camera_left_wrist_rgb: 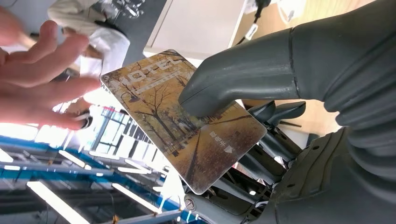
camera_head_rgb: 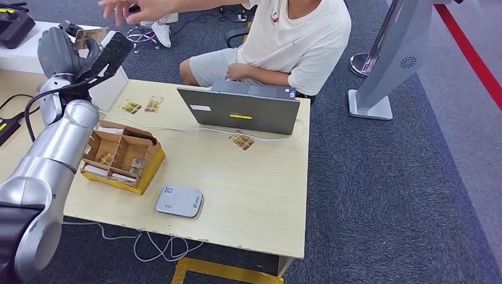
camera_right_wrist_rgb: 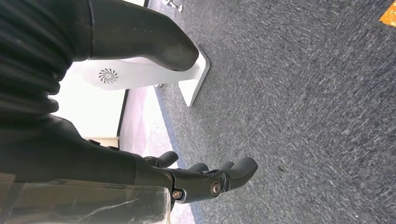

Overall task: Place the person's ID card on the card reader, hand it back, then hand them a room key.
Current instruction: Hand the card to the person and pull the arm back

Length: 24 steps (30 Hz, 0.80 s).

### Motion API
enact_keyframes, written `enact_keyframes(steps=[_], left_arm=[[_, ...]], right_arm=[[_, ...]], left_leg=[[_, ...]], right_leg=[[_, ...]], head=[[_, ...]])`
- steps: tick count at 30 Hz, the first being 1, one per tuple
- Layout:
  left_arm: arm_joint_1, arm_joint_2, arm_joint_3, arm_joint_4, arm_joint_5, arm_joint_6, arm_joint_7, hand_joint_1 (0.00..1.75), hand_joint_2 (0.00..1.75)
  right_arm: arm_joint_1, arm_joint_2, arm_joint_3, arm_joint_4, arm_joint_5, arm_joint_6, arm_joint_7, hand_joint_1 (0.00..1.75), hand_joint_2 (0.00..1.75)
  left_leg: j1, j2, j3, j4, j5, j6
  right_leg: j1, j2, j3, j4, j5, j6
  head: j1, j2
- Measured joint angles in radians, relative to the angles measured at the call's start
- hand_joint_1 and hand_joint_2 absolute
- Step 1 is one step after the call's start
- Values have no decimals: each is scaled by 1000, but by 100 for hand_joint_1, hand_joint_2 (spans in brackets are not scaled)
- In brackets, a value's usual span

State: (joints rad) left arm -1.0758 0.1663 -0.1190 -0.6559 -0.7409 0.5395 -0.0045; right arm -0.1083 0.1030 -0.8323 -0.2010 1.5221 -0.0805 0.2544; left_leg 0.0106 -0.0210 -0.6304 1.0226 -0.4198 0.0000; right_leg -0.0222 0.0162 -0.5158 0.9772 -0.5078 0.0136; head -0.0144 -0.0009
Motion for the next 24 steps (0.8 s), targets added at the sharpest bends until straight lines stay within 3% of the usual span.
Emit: enact_keyframes(steps=[11,24], left_arm=[[-5,-58,0,80,14,-16,-28,175,175],[-20,-84,0,99,30,-32,-69,175,175]], right_arm=[[-1,0,11,0,0,0,-1,0,175],[-3,0,15,0,0,0,-3,0,175]], left_leg=[[0,0,0,0,0,0],[0,1,0,0,0,0]], right_leg=[[0,0,0,0,0,0],[0,1,0,0,0,0]], head=[[0,0],[0,0]])
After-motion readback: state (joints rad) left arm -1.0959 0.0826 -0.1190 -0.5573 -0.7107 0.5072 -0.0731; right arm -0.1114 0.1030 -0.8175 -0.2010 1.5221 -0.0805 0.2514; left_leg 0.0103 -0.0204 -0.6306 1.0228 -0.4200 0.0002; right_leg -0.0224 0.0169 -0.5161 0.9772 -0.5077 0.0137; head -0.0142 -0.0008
